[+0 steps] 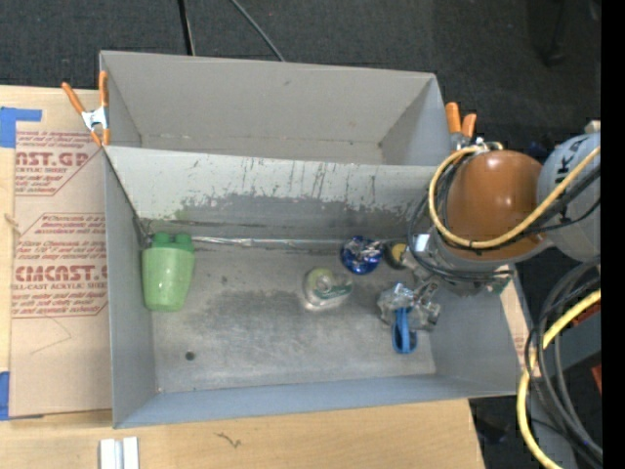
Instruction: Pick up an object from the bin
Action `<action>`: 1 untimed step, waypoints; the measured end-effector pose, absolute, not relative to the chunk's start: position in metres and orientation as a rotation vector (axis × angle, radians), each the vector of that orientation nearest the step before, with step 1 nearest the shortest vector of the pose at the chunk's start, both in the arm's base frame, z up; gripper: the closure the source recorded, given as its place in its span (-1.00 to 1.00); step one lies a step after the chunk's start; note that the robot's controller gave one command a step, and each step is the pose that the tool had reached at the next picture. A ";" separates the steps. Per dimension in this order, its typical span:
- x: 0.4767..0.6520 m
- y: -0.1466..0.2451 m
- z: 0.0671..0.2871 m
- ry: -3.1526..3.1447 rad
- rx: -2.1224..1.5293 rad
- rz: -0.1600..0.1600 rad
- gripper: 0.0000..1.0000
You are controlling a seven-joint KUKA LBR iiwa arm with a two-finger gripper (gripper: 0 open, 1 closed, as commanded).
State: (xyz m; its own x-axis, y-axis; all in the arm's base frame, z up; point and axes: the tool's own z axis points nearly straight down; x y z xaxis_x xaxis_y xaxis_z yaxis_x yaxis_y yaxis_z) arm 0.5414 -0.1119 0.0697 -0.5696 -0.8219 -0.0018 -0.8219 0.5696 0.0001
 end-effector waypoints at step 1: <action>0.572 -0.092 0.217 2.769 -1.463 -0.008 1.00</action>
Offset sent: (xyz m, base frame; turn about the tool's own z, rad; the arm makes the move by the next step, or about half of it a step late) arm 0.0277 0.0177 0.1424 -0.0075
